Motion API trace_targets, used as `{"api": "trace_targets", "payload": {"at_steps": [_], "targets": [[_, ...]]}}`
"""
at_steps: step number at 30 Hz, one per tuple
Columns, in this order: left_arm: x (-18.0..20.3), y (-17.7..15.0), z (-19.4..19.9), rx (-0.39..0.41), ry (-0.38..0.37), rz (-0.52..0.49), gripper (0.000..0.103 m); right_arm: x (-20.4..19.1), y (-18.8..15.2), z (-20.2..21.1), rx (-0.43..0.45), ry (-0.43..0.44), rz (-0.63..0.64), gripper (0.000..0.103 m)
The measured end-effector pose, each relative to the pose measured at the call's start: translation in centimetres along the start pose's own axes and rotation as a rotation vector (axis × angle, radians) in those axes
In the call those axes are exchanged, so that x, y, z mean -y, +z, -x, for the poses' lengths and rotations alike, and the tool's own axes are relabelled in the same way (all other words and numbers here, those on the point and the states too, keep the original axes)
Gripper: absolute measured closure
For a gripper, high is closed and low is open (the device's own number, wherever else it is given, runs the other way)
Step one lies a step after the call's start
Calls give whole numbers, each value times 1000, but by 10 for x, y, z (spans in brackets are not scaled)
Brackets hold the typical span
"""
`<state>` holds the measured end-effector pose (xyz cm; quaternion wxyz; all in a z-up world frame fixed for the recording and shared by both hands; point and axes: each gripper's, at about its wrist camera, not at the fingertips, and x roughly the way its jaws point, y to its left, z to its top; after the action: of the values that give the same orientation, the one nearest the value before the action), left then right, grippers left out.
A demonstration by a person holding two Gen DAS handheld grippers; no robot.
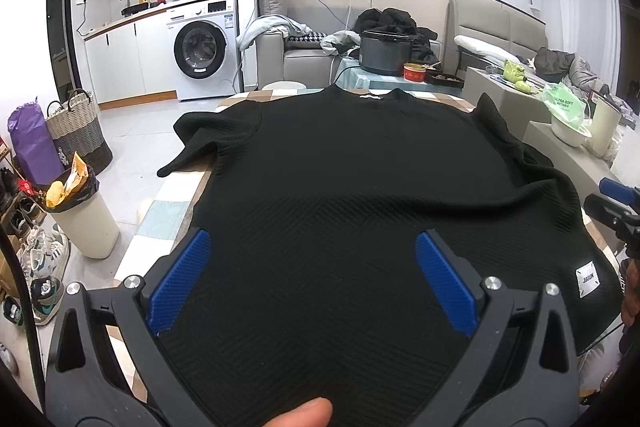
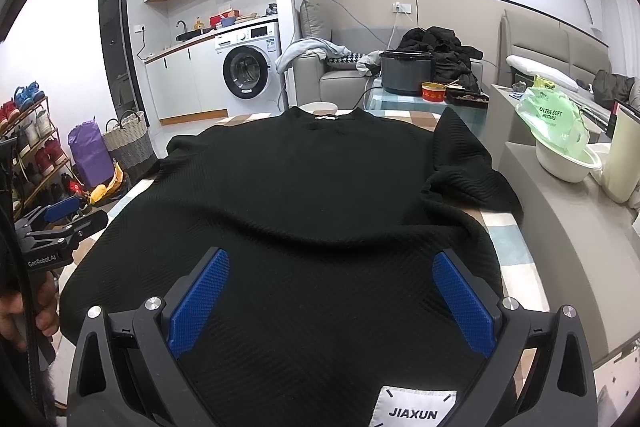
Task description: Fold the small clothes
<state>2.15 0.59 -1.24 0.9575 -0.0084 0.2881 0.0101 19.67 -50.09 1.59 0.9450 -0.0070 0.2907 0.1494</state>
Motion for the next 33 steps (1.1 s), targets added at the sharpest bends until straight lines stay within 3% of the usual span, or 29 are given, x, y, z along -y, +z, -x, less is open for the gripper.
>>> {"api": "trace_targets", "payload": {"at_steps": [33], "targets": [[-2, 7, 10, 3, -6, 32, 1, 10, 10, 4, -1, -24, -41, 0]]}}
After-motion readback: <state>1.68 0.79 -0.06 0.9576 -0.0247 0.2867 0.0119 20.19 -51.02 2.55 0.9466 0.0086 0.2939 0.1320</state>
